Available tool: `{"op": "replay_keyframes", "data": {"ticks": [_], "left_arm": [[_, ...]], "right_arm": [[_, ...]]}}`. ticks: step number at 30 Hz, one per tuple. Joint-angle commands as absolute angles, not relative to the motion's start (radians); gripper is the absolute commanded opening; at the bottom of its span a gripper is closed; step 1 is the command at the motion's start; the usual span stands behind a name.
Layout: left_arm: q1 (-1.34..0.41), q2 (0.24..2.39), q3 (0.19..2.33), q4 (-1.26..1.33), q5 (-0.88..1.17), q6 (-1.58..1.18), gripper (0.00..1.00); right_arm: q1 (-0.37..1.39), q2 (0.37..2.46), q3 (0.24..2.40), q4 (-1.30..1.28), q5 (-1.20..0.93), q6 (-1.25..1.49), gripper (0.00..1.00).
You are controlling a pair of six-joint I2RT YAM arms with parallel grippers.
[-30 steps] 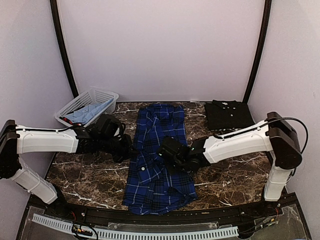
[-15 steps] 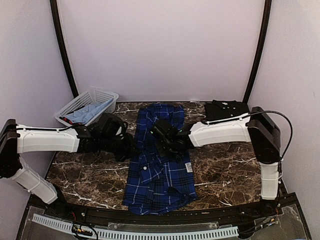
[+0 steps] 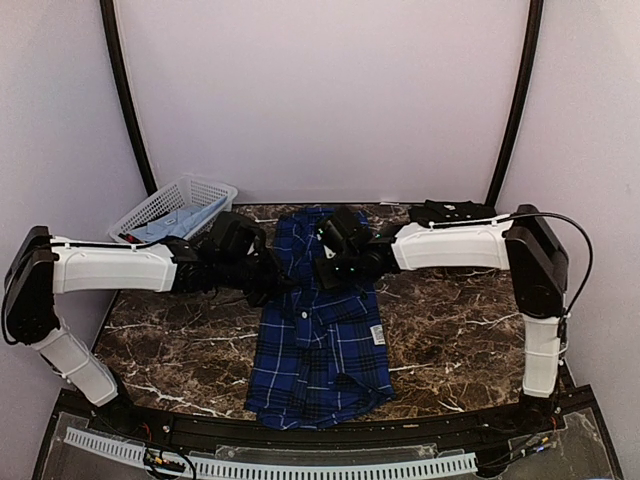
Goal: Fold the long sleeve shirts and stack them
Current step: Adjust the 2/3-rectangle-folded shirt at the center of the board.
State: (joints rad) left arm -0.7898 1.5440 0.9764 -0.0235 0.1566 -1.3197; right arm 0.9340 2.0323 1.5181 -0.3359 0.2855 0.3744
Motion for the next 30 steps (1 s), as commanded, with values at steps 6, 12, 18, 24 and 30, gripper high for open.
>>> {"op": "replay_keyframes", "data": {"ticks": [6,12,18,24,30], "left_arm": [[-0.753,1.664,1.129,-0.079,0.017,-1.355,0.0],[-0.728,1.74,1.167,-0.138,-0.07,-1.381,0.0],[-0.714,1.813,1.221,-0.143,-0.06,-1.317,0.0],[-0.699,1.852,1.233,-0.15,-0.053,-1.298,0.0],[-0.694,1.879,1.263,-0.171,-0.036,-1.27,0.0]], "right_arm": [[0.888,1.753,1.357,-0.298,0.21,0.443,0.66],[0.887,1.643,1.25,-0.302,0.176,0.481,0.66],[0.907,1.449,1.037,-0.236,0.058,0.504,0.66],[1.073,1.271,0.829,-0.237,0.08,0.519,0.67],[1.32,1.135,0.652,-0.267,0.202,0.578,0.8]]}}
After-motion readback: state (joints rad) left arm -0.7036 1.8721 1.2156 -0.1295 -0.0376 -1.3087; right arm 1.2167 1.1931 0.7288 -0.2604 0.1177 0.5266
